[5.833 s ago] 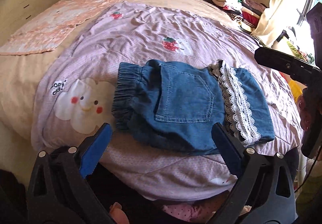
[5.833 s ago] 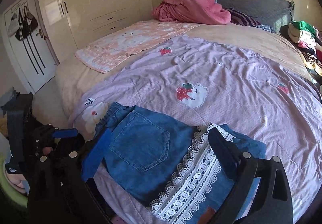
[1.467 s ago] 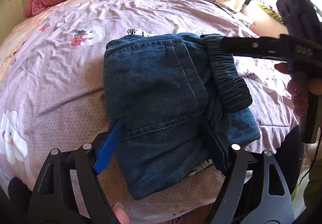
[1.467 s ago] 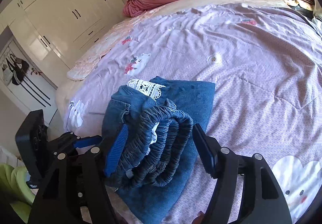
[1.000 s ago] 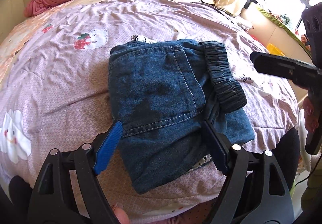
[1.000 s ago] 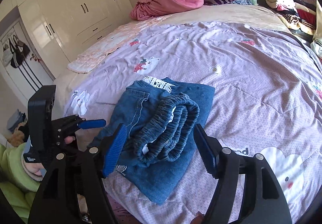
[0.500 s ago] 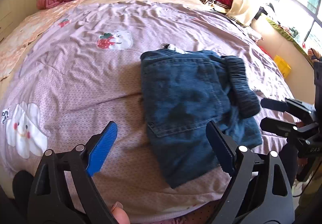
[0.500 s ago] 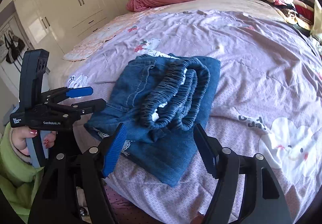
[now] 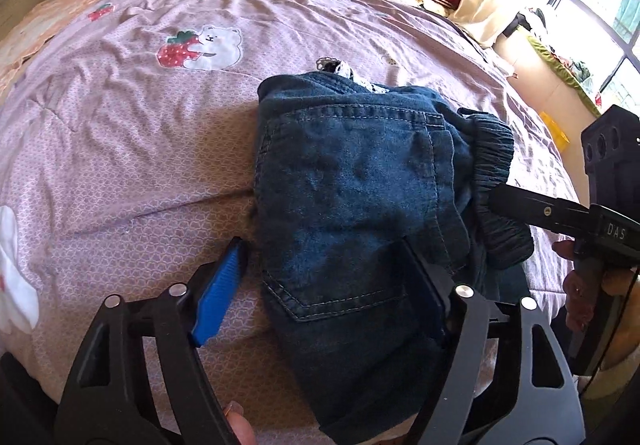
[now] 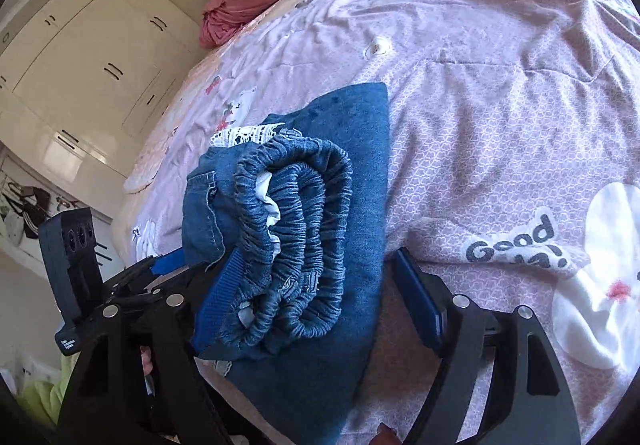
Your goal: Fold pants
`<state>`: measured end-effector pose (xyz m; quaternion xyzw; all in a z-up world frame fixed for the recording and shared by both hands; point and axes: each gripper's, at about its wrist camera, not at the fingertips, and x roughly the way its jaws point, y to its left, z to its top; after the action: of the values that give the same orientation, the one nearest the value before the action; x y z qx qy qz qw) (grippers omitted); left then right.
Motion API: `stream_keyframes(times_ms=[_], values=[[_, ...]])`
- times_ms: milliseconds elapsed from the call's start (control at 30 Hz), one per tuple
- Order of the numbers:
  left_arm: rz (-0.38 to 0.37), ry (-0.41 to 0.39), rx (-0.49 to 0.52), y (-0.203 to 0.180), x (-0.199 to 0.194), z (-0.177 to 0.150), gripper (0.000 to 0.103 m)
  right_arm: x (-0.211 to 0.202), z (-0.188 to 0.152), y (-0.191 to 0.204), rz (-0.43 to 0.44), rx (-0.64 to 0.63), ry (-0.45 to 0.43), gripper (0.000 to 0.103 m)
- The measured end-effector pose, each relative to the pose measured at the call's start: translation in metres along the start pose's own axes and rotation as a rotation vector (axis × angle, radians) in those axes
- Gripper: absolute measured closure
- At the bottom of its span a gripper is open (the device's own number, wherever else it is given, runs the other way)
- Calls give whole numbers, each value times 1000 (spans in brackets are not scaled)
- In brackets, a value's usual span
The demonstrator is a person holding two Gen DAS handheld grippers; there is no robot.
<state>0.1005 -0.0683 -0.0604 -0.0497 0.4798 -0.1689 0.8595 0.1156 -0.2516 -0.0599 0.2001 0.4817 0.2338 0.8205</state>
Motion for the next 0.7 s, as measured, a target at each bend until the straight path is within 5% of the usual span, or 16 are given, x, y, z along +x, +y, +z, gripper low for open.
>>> stream_keyframes(times_ms=[133,200,300,700], values=[[-15,-7,-7,-3,3,1,53,10,1,3,19,-26,4,42],[-38,-9,-9,-5,3,2,74,11,1,7,18,-49,-11,53],[-11,-33,30,-14,-4,3,81,3,-4,19,-3,-104,-58,60],[-6,-137,43,-12,-32,37,90,-8,20,62,-37,-250,-141,62]])
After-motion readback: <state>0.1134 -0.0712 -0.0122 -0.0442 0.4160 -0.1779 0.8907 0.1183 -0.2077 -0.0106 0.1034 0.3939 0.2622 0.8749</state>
